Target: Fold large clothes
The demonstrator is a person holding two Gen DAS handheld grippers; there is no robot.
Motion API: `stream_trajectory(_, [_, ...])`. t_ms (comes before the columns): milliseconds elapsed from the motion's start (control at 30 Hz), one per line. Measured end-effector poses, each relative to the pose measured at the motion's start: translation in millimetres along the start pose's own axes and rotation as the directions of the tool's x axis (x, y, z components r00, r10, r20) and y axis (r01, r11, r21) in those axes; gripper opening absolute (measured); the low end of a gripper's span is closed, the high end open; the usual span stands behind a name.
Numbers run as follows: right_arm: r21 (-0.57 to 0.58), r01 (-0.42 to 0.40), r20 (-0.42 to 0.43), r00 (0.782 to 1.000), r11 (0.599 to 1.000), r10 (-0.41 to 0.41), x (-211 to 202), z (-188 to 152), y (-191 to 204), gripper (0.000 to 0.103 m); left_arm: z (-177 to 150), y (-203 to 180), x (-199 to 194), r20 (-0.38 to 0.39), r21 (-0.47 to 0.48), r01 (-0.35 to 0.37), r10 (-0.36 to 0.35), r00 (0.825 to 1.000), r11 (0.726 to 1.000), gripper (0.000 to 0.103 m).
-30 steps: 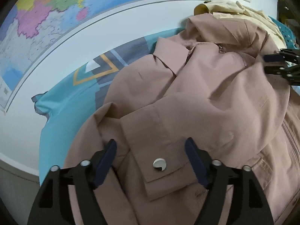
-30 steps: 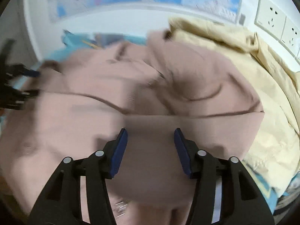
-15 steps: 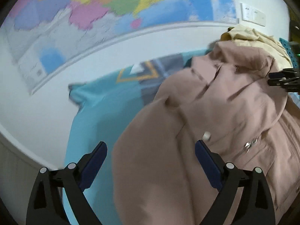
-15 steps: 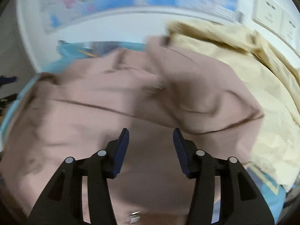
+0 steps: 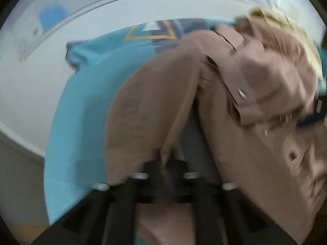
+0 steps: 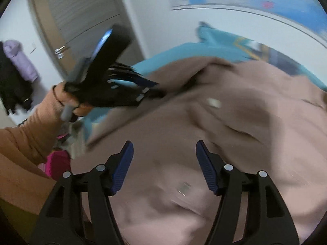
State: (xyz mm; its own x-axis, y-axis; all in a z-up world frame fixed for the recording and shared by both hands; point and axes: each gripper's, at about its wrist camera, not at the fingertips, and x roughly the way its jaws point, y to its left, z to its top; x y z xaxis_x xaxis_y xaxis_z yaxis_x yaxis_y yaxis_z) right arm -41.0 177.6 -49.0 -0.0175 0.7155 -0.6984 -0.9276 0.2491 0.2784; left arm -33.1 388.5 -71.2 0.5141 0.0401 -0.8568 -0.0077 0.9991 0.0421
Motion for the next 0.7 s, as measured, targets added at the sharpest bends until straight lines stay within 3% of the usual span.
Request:
stream_trajectory(100, [0.025, -0.111, 0.004, 0.994, 0.994, 0.11, 18, 14, 13, 0.064, 6, 21, -23, 0.067, -0.07, 0.046, -0.041, 0.997, 0.997, 0.003])
stream_trajectory(200, [0.046, -0.215, 0.006, 0.977, 0.976, 0.215, 36, 24, 29, 0.07, 13, 24, -42, 0.116, -0.067, 0.081, -0.073, 0.991, 0.994, 0.003])
stream_trajectory(267, [0.038, -0.226, -0.016, 0.974, 0.973, 0.226, 53, 29, 44, 0.085, 17, 16, -47, 0.12, -0.031, 0.08, -0.076, 0.99, 0.996, 0.003])
stream_trajectory(333, [0.045, -0.209, -0.044, 0.977, 0.977, 0.211, 73, 30, 58, 0.085, 19, 6, -47, 0.112, 0.002, 0.09, -0.09, 0.99, 0.996, 0.003])
stream_trajectory(400, [0.06, -0.188, -0.071, 0.979, 0.98, 0.192, 94, 30, 68, 0.065, 20, -3, -42, 0.104, 0.03, 0.091, -0.093, 0.99, 0.995, 0.003])
stream_trajectory(467, [0.082, -0.194, -0.057, 0.978, 0.977, 0.199, 100, 32, 67, 0.01, 22, -6, -35, 0.088, 0.039, 0.077, -0.08, 0.993, 0.996, 0.003])
stream_trajectory(500, [0.092, -0.201, -0.049, 0.977, 0.975, 0.206, 95, 33, 65, 0.003, 23, -3, -32, 0.078, 0.028, 0.087, -0.089, 0.993, 0.996, 0.003])
stream_trajectory(600, [0.044, -0.214, 0.01, 0.977, 0.976, 0.214, 60, 39, 66, 0.002, 27, 5, -40, 0.104, -0.006, 0.128, -0.127, 0.986, 0.992, 0.004])
stream_trajectory(667, [0.029, -0.232, 0.079, 0.97, 0.972, 0.229, 12, 50, 55, 0.002, 33, 13, -62, 0.179, -0.028, 0.168, -0.161, 0.971, 0.985, 0.019])
stream_trajectory(700, [0.03, -0.235, 0.117, 0.966, 0.971, 0.23, -15, 54, 47, 0.002, 36, 16, -72, 0.215, -0.035, 0.185, -0.174, 0.961, 0.982, 0.033])
